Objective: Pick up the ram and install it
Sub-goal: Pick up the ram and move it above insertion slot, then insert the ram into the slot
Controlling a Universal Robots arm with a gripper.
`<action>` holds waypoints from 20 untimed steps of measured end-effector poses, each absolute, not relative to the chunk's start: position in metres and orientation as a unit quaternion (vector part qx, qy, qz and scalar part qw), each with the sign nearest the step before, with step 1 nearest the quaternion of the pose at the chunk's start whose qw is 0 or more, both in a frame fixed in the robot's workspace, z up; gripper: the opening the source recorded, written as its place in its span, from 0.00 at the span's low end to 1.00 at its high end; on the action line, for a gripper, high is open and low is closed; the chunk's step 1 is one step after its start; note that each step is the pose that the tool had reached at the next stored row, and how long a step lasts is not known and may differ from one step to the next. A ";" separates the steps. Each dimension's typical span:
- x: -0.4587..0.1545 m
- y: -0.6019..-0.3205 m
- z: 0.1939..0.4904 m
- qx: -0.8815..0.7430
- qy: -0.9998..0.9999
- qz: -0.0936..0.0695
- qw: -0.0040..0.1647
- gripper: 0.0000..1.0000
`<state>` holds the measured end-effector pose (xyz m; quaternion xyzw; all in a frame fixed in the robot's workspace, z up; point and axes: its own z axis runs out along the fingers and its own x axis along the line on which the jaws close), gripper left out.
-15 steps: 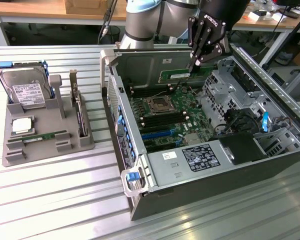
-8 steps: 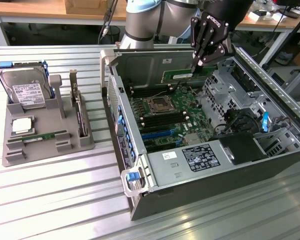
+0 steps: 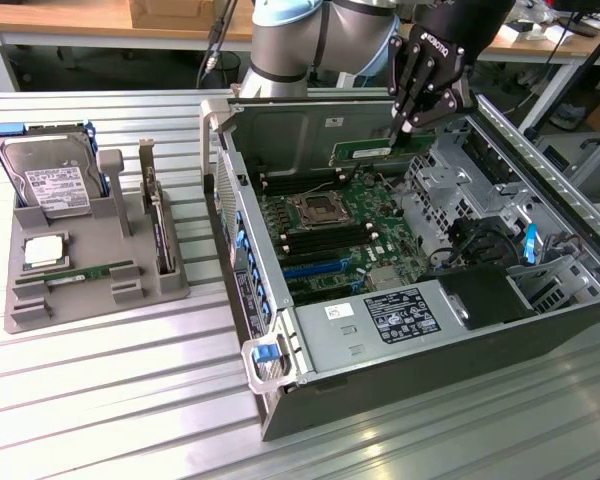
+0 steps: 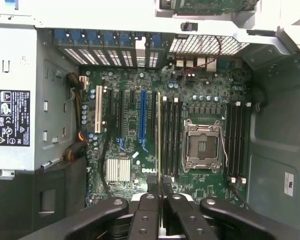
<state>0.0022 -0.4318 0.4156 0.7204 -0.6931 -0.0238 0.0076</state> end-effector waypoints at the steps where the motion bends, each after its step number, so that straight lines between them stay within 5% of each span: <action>1: 0.003 -0.432 0.415 0.720 -0.693 -0.024 0.008 0.12; 20: 0.007 -0.432 0.411 0.720 -0.693 -0.024 0.008 0.12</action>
